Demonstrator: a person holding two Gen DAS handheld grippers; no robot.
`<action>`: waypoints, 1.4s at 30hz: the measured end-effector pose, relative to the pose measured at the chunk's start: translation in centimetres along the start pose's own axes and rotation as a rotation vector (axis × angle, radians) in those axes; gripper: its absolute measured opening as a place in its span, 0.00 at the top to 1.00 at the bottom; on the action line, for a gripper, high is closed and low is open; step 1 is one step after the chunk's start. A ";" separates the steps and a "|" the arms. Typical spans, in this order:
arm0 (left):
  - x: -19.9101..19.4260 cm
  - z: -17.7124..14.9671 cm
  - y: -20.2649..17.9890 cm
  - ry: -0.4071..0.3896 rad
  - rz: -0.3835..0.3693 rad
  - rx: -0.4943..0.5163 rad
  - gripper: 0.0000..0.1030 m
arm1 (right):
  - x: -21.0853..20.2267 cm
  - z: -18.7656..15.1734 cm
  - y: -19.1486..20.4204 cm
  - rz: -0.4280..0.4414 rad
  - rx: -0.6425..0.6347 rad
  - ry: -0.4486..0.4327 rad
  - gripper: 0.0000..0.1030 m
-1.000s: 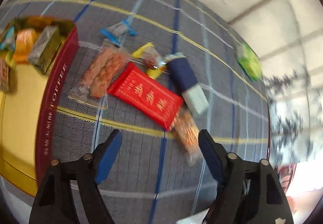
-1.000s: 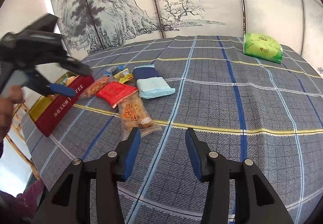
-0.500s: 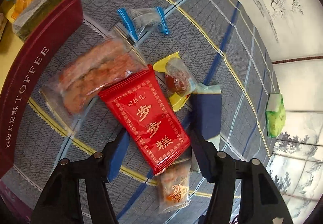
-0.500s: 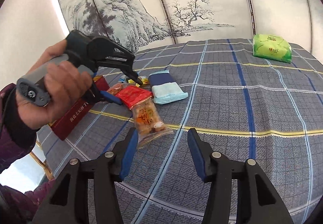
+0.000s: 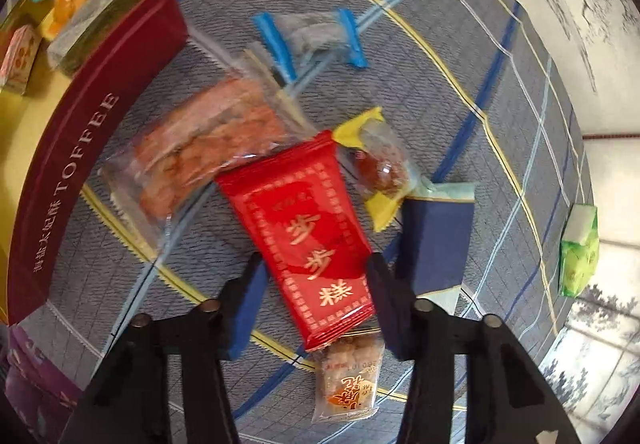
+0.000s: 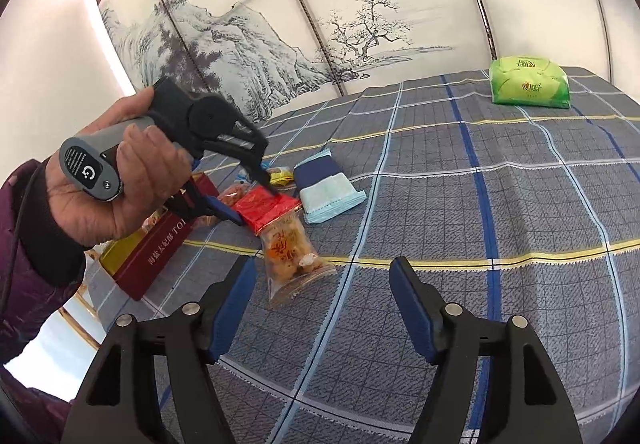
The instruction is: Organize snacks
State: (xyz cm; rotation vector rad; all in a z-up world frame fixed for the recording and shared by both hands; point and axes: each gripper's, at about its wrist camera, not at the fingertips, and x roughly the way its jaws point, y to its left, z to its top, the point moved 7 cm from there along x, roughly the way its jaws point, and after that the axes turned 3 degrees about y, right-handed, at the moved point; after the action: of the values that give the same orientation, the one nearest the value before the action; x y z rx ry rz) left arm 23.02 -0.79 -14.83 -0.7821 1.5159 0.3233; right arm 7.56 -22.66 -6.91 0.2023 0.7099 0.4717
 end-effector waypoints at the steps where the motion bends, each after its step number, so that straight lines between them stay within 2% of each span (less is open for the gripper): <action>1: -0.1 0.1 0.2 0.006 -0.011 -0.018 0.60 | -0.1 0.0 -0.2 0.004 0.010 -0.003 0.31; 2: -0.1 0.2 0.3 0.013 -0.004 -0.020 0.58 | -0.1 0.1 -0.2 0.006 0.015 -0.005 0.31; 3: 0.0 0.1 0.1 0.020 0.000 -0.003 0.50 | -0.1 0.1 -0.3 0.007 0.021 -0.006 0.31; 4: 0.1 0.2 -0.3 0.028 -0.006 0.023 0.35 | -0.1 0.1 -0.4 0.007 0.024 -0.007 0.31; 6: 0.8 0.1 -1.6 0.040 -0.021 0.108 0.14 | -0.1 0.1 -0.4 0.004 0.023 -0.008 0.31; 7: 0.9 0.0 -1.8 0.041 -0.013 0.135 0.11 | -0.1 0.1 -0.3 0.004 0.021 -0.009 0.31; 9: 0.8 0.0 -1.9 0.022 -0.001 0.133 0.13 | -0.2 0.1 -0.3 0.003 0.018 -0.010 0.31; 11: 0.3 0.0 -1.0 0.001 -0.001 0.090 0.25 | -0.2 0.1 -0.3 0.005 0.021 -0.011 0.30; 13: -0.5 0.0 0.6 -0.014 0.030 0.025 0.59 | -0.3 0.2 -0.4 0.012 0.032 -0.016 0.29; 15: -0.7 0.0 1.4 -0.009 0.008 0.000 0.61 | -0.4 0.2 -0.6 0.018 0.045 -0.017 0.28; 18: -0.6 0.3 0.9 0.032 0.045 0.056 0.58 | -0.5 0.2 -0.8 0.031 0.064 -0.020 0.28; 21: -0.4 0.7 0.5 0.061 0.034 0.053 0.48 | -0.6 0.2 -0.9 0.033 0.069 -0.026 0.27; 25: -0.3 1.1 0.6 0.073 0.069 0.034 0.48 | -0.8 0.3 -1.0 0.038 0.076 -0.031 0.26; 27: -0.5 1.1 0.8 0.072 0.103 0.058 0.50 | -0.9 0.3 -1.2 0.046 0.086 -0.036 0.26; 29: 0.2 1.0 -0.7 0.066 0.146 0.091 0.50 | -1.0 0.4 -1.5 0.054 0.102 -0.040 0.26; 30: 0.6 0.8 -1.6 0.064 0.163 0.107 0.47 | -1.1 0.4 -1.6 0.058 0.111 -0.041 0.26; 31: 1.0 0.6 -2.2 0.067 0.172 0.130 0.36 | -1.1 0.4 -1.7 0.061 0.118 -0.043 0.25; 32: 1.4 0.5 -3.0 0.071 0.163 0.152 0.30 | -1.1 0.4 -1.8 0.063 0.124 -0.045 0.25; 33: 1.6 0.4 -3.4 0.070 0.160 0.174 0.25 | -1.2 0.4 -1.9 0.066 0.132 -0.047 0.25; 34: 1.7 0.2 -3.6 0.062 0.170 0.189 0.25 | -1.3 0.4 -2.0 0.068 0.136 -0.049 0.25; 36: 1.7 -0.1 -3.8 0.043 0.183 0.209 0.28 | -1.4 0.3 -2.1 0.071 0.147 -0.053 0.24; 40: 0.7 -0.6 -2.9 0.005 0.201 0.171 0.59 | -1.6 0.4 -2.7 0.082 0.179 -0.060 0.23; 42: 0.7 -0.7 -2.8 0.019 0.201 0.203 0.61 | -1.6 0.5 -3.1 0.085 0.198 -0.064 0.22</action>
State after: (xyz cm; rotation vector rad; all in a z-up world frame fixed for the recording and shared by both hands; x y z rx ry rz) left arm 24.36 -3.43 -14.69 -0.4754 1.6200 0.3055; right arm 7.87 -26.16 -6.64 0.4331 0.6871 0.4735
